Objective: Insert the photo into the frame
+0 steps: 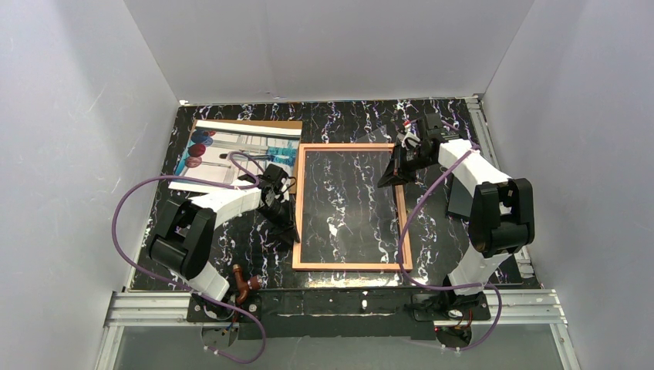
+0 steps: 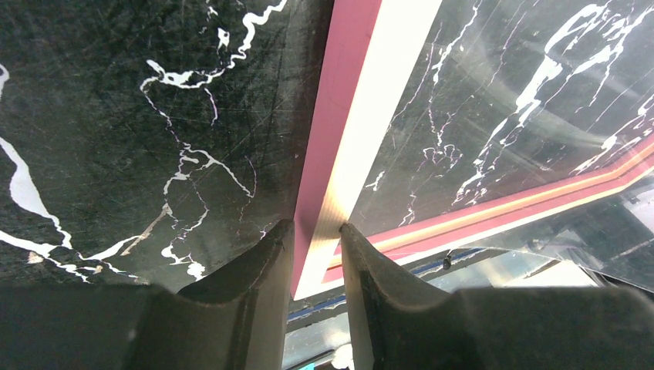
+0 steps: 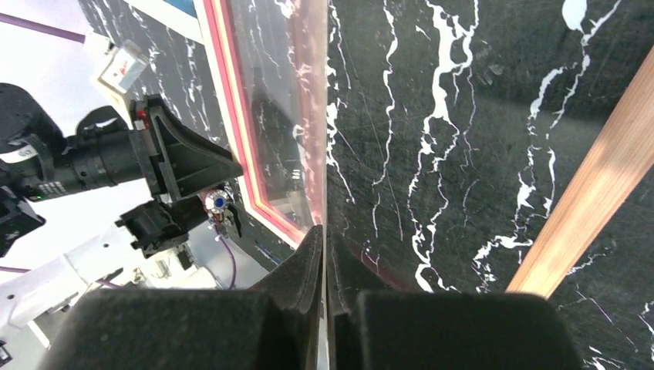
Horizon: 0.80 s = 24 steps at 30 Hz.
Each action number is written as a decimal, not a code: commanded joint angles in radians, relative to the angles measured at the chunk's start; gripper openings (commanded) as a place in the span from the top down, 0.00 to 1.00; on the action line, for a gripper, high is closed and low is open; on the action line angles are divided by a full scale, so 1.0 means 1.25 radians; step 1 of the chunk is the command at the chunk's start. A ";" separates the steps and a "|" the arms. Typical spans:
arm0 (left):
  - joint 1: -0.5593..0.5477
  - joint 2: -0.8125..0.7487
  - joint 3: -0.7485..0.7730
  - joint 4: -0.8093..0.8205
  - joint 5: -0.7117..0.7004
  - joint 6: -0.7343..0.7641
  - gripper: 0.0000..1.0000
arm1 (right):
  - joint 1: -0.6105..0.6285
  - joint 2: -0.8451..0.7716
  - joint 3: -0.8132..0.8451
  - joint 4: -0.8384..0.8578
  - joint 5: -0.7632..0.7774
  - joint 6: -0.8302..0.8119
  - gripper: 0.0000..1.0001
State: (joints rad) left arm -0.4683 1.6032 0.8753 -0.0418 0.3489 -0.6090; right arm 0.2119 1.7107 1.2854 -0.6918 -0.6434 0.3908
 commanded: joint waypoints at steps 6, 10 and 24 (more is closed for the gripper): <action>-0.015 0.037 -0.016 -0.092 -0.034 0.015 0.72 | 0.032 0.007 0.013 -0.071 0.044 -0.019 0.75; -0.016 0.036 -0.016 -0.092 -0.035 0.016 0.72 | 0.039 0.005 0.017 -0.077 0.070 -0.021 0.63; -0.017 0.041 -0.016 -0.092 -0.036 0.018 0.73 | 0.057 -0.023 0.006 -0.071 0.164 -0.026 0.25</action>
State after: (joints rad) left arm -0.4709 1.6104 0.8799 -0.0422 0.3504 -0.6090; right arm 0.2741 1.7103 1.2854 -0.7822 -0.4789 0.3645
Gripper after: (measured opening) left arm 0.280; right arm 0.741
